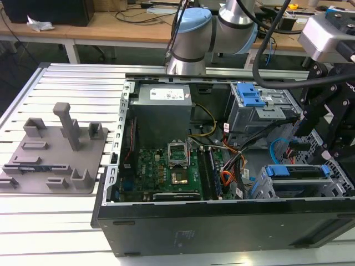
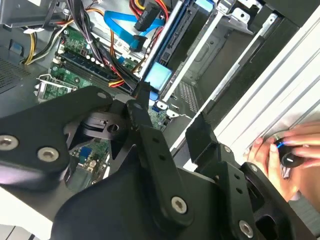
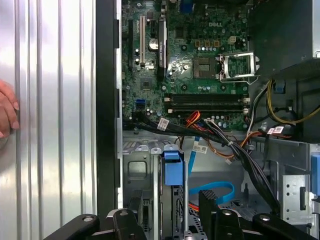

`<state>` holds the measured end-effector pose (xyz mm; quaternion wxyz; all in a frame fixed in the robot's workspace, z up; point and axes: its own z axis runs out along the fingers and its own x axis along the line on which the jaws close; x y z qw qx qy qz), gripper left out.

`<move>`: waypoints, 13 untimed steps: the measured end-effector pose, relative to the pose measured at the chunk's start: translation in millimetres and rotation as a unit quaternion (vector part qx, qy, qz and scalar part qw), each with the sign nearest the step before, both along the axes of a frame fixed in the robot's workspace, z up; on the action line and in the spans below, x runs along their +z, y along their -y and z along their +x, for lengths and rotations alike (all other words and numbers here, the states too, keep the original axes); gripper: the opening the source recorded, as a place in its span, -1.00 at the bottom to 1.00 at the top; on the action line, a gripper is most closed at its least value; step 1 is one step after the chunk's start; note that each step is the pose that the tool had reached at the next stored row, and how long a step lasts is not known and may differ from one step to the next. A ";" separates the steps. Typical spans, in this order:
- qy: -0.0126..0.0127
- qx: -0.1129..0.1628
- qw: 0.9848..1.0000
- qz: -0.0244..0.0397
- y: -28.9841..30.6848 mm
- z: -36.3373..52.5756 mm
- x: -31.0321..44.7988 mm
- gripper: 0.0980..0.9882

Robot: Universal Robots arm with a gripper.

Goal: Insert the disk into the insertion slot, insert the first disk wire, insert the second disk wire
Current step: 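Insert the disk into the insertion slot, then insert the first disk wire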

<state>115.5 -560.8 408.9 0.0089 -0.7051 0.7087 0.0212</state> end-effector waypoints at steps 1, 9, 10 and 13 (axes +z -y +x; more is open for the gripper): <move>0.000 0.000 1.000 0.000 0.0 0.0 0.0 0.04; -0.001 0.000 1.000 0.000 0.0 0.0 0.0 0.04; -0.001 0.000 1.000 0.000 0.0 0.0 0.0 0.04; -0.002 0.000 1.000 0.000 0.0 0.0 0.0 0.04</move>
